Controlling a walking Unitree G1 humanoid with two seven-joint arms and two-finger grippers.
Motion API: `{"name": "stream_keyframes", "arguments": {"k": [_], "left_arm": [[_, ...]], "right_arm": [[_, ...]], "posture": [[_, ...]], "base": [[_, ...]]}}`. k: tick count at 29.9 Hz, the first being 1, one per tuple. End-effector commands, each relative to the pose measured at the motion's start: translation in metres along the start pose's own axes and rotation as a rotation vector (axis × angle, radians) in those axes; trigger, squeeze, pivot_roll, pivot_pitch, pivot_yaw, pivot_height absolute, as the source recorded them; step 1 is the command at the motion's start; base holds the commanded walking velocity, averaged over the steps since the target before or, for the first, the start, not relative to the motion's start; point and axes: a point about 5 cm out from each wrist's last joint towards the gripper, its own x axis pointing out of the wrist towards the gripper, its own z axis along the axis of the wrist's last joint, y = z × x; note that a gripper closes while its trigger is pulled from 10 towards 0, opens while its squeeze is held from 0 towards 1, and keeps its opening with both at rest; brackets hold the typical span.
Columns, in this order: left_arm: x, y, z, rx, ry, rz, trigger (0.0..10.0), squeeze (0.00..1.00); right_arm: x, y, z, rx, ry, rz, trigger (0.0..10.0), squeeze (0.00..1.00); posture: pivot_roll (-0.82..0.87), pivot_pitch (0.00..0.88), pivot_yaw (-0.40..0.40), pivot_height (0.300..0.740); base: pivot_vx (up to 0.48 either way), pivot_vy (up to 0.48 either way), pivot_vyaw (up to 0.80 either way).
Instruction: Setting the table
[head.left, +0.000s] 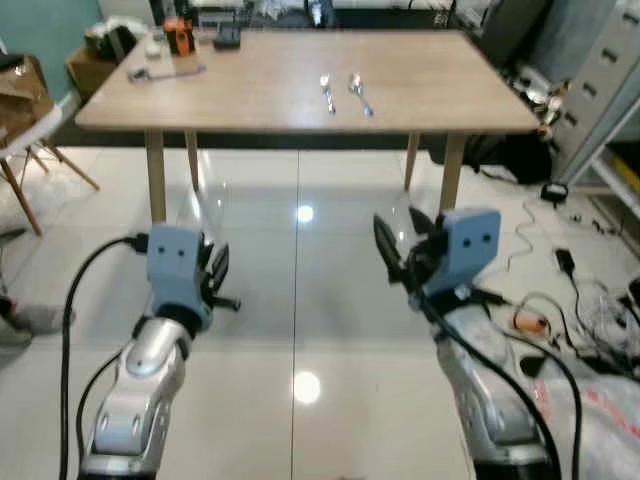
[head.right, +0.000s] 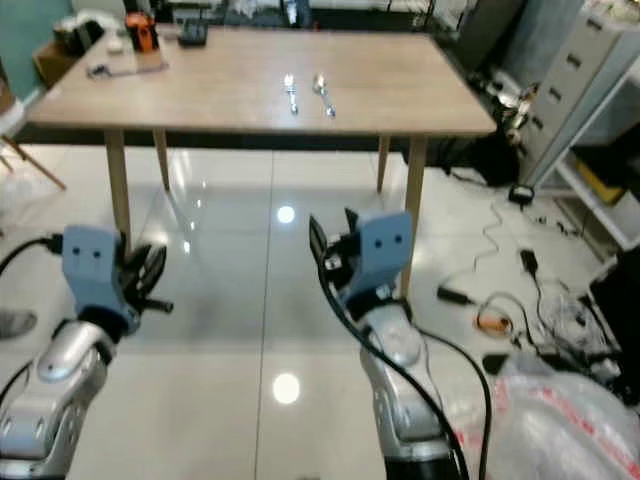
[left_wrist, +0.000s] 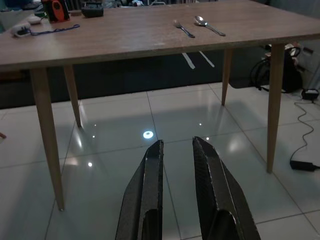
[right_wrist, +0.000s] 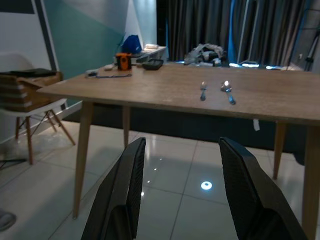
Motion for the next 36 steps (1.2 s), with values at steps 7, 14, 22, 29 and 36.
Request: {"name": "stream_keyframes", "arguments": {"k": [7,14,22,29,36], "left_arm": [[-0.0017,0.0012,-0.0024,0.004,0.009,0.008,10.0,0.00],[-0.0024,0.0012,-0.0028,0.003,0.011,0.008,10.0,0.00],[-0.0027,0.0005,-0.0032,0.002,0.014,0.007,10.0,0.00],[-0.0030,0.0004,-0.0038,-0.001,0.015,0.007,10.0,0.00],[-0.0036,0.0004,-0.0032,0.001,0.014,0.012,10.0,0.00]], "right_arm": [[-0.0005,-0.0001,-0.0013,0.005,0.003,-0.007,10.0,0.00],[-0.0008,-0.0004,-0.0028,0.016,0.014,-0.014,10.0,0.00],[-0.0019,-0.0036,-0.0041,0.007,0.026,-0.027,10.0,0.00],[-0.0021,-0.0054,-0.0043,-0.006,0.029,-0.033,10.0,0.00],[-0.0014,0.0002,-0.0054,-0.018,0.036,0.012,10.0,0.00]], "posture": [[-0.03,0.023,0.078,0.740],[-0.03,0.026,0.078,0.740],[-0.03,0.030,0.078,0.740],[-0.03,0.031,0.077,0.740],[-0.02,0.037,0.074,0.740]], "base": [[0.480,0.000,0.00],[0.480,0.000,-0.51],[0.480,0.000,-0.78],[0.423,0.000,-0.74],[0.374,0.000,0.00]]}}
